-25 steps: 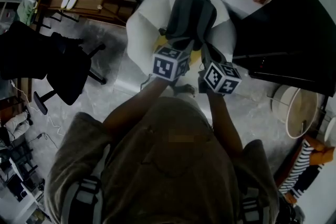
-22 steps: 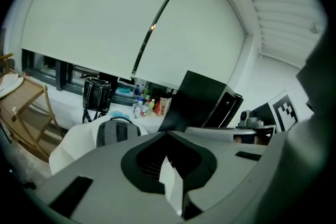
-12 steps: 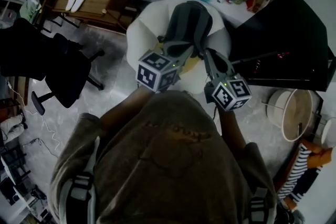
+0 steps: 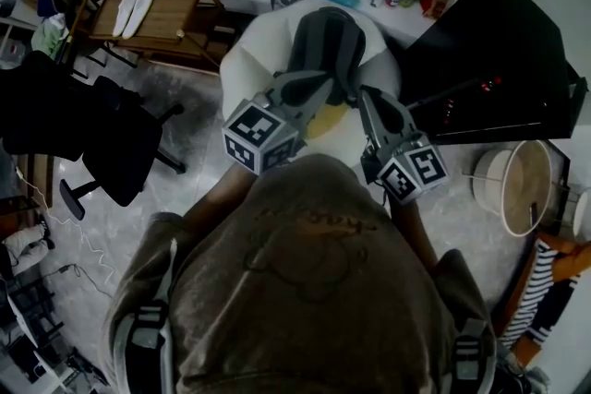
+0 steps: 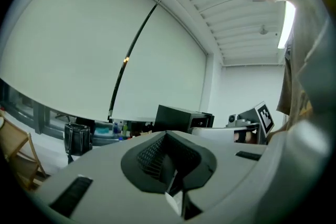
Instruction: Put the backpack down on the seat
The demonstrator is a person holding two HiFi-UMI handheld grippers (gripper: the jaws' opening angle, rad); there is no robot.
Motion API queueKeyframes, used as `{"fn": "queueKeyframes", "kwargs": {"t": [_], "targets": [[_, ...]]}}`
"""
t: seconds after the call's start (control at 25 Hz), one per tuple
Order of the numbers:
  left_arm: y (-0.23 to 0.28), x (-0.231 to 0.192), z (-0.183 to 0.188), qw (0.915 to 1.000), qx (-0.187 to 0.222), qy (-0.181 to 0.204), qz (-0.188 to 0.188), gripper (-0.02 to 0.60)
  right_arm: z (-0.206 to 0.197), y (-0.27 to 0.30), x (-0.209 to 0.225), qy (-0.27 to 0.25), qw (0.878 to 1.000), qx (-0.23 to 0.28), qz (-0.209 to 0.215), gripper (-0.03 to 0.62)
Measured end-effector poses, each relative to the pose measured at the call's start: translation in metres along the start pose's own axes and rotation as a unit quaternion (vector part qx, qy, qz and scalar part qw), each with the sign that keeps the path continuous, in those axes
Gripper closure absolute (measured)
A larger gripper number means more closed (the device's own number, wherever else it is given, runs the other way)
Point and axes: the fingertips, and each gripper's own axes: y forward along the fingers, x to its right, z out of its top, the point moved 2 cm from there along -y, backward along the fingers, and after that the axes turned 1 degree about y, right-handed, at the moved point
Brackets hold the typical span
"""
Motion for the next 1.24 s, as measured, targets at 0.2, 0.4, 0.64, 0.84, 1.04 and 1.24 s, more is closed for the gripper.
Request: {"fn": "queueKeyframes", "kwargs": {"t": [0.2,0.4,0.64,0.84,1.04,1.24], "targets": [[0.0,0.004,0.006,0.9998,0.015,0.01,-0.007,0.581,0.009,-0.001,0.001,-0.001,1.0,0.016,-0.008,0.595],[0.0,0.003,0.009,0.9998,0.019,0.007,-0.005,0.581,0.011,0.001,0.001,-0.006,1.0,0.017,-0.008,0.595],[0.002,0.002,0.011,0.9998,0.02,0.008,-0.002,0.581,0.017,0.002,0.001,-0.008,1.0,0.019,-0.003,0.595],[0.001,0.003,0.008,0.9999,0.015,0.004,0.006,0.581,0.016,0.0,0.001,-0.005,1.0,0.017,-0.002,0.595],[-0.002,0.002,0.005,0.9998,0.013,0.003,0.011,0.581,0.01,0.002,-0.003,-0.003,1.0,0.015,0.003,0.595],[-0.004,-0.001,0.005,0.9997,0.008,0.007,0.022,0.581,0.01,0.006,-0.006,-0.002,1.0,0.01,0.007,0.595]]}}
